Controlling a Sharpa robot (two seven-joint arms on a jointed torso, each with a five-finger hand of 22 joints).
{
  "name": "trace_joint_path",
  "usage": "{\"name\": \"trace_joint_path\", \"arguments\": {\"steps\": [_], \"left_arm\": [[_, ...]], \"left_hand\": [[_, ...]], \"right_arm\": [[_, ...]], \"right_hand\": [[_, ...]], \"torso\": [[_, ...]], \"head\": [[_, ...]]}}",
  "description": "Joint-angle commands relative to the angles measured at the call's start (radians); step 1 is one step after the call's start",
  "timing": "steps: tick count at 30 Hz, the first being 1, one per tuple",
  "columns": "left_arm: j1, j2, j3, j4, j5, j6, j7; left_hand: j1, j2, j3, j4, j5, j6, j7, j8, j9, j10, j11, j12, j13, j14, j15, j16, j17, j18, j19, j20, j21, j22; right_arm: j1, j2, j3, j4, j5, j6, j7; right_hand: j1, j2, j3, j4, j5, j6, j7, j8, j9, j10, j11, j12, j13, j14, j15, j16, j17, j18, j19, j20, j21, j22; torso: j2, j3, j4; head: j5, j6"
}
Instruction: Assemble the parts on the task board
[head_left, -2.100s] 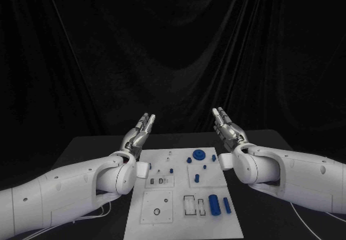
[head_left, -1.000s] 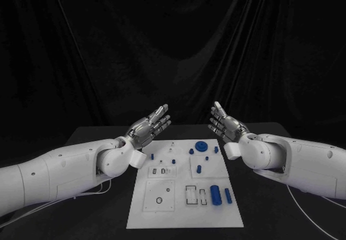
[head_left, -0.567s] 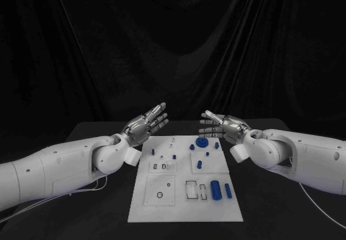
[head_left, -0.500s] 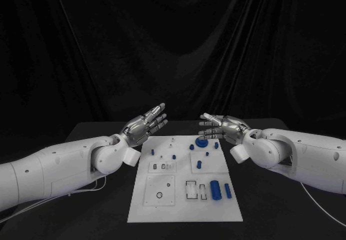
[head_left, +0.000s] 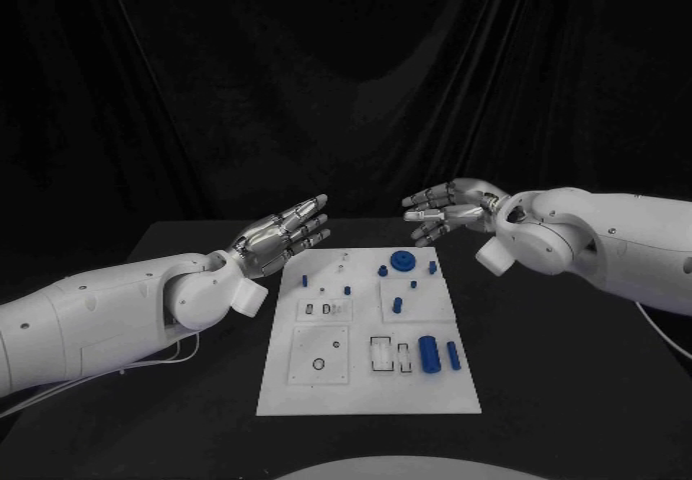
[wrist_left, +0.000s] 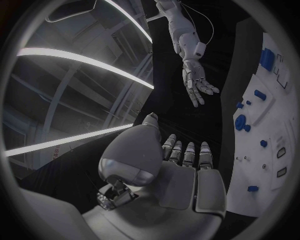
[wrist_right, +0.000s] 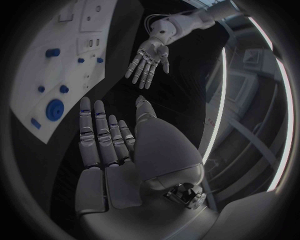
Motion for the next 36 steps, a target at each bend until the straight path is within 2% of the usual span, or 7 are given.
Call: {"name": "trace_joint_path", "arguments": {"steps": [1,7,13,17,21,33,36], "left_arm": [[0.012,-0.009,0.001,0.016,-0.054,0.031,-0.003],[0.030,-0.034,0.001,0.059,-0.081,0.028,0.002],[0.044,-0.082,0.002,0.122,-0.089,0.023,0.005],[0.052,-0.098,0.002,0.149,-0.090,0.024,0.012],[0.055,-0.109,0.002,0.169,-0.091,0.026,0.022],[0.056,-0.123,0.001,0.166,-0.092,0.044,-0.009],[0.056,-0.120,0.001,0.157,-0.092,0.050,-0.011]], "left_hand": [[0.023,0.004,0.004,0.002,0.020,0.003,0.003,0.002,0.000,0.003,0.007,0.006,0.001,0.001,0.008,-0.007,-0.002,0.008,0.001,0.011,-0.006,-0.002],[0.055,0.006,0.015,-0.003,0.063,0.004,0.009,0.002,0.000,0.002,0.012,0.008,0.001,0.001,0.020,-0.007,-0.002,0.006,0.001,0.019,-0.006,-0.002],[0.068,0.010,0.022,-0.006,0.089,0.006,0.017,0.002,0.001,0.003,0.020,0.009,0.002,0.001,0.032,-0.007,-0.002,0.005,0.001,0.030,-0.006,-0.002],[0.075,0.013,0.028,-0.009,0.102,0.009,0.026,0.003,0.001,0.002,0.029,0.010,0.002,0.001,0.043,-0.007,-0.002,0.005,0.001,0.043,-0.006,-0.002],[0.079,0.017,0.032,-0.012,0.111,0.013,0.031,0.004,0.002,0.002,0.035,0.010,0.002,0.001,0.051,-0.007,-0.002,0.006,0.001,0.051,-0.006,-0.002],[0.080,0.019,0.036,-0.013,0.116,0.001,0.030,0.000,0.000,-0.004,0.035,0.005,0.000,0.001,0.052,-0.007,-0.002,0.006,0.001,0.051,-0.006,-0.002],[0.081,0.021,0.038,-0.013,0.117,0.006,0.032,0.002,0.001,-0.004,0.036,0.005,0.000,0.001,0.052,-0.007,-0.002,0.006,0.001,0.051,-0.006,-0.002]], "right_arm": [[0.021,0.001,0.001,-0.004,-0.532,-0.029,-0.030],[0.038,-0.003,0.001,0.010,-1.089,0.015,-0.046],[0.050,-0.003,0.001,0.024,-1.391,0.019,-0.077],[0.053,-0.006,0.001,0.025,-1.453,-0.017,-0.078],[0.055,-0.016,0.001,0.037,-1.477,-0.048,-0.073],[0.046,-0.005,0.001,0.030,-1.492,-0.110,-0.038],[0.038,0.001,0.001,0.021,-1.493,-0.116,-0.023]], "right_hand": [[0.014,-0.012,0.023,-0.014,-0.020,0.014,-0.027,-0.002,0.001,0.029,0.003,-0.002,0.001,0.074,-0.029,0.008,0.011,0.013,0.076,-0.029,0.004,-0.001],[0.028,-0.042,0.099,-0.038,-0.130,0.194,-0.119,0.034,0.017,0.143,-0.047,-0.027,0.001,0.337,-0.138,0.107,0.098,0.011,0.317,-0.142,0.073,0.030],[-0.013,-0.106,0.223,-0.050,-0.151,0.263,-0.143,0.008,0.013,0.196,-0.084,-0.117,0.001,0.440,-0.181,0.300,0.264,0.009,0.438,-0.190,0.171,0.101],[-0.023,-0.121,0.275,-0.075,-0.119,0.295,-0.115,0.002,0.018,0.243,-0.087,-0.136,0.002,0.494,-0.208,0.361,0.314,0.010,0.489,-0.210,0.250,0.160],[-0.040,-0.138,0.299,-0.075,-0.121,0.310,-0.111,-0.005,0.019,0.280,-0.086,-0.151,0.001,0.521,-0.213,0.387,0.327,0.009,0.498,-0.218,0.301,0.201],[-0.064,-0.165,0.333,-0.071,-0.155,0.271,-0.100,-0.040,0.016,0.335,-0.082,-0.194,0.001,0.528,-0.216,0.462,0.355,0.009,0.473,-0.224,0.402,0.293],[-0.066,-0.174,0.342,-0.070,-0.167,0.287,-0.052,-0.036,0.017,0.330,-0.074,-0.217,0.001,0.522,-0.213,0.483,0.359,0.008,0.456,-0.222,0.431,0.322]], "torso": [[0.016,-0.0056,0.0018],[0.037,-0.0085,0.0098],[0.076,-0.0126,0.0251],[0.083,-0.0141,0.0289],[0.126,-0.0213,0.0600],[0.161,-0.0320,0.0986],[0.165,-0.0334,0.1064]], "head": [[0.000,-0.018],[-0.011,-0.032],[-0.034,-0.008],[-0.025,-0.017],[-0.057,0.022],[-0.100,0.050],[-0.112,0.055]]}}
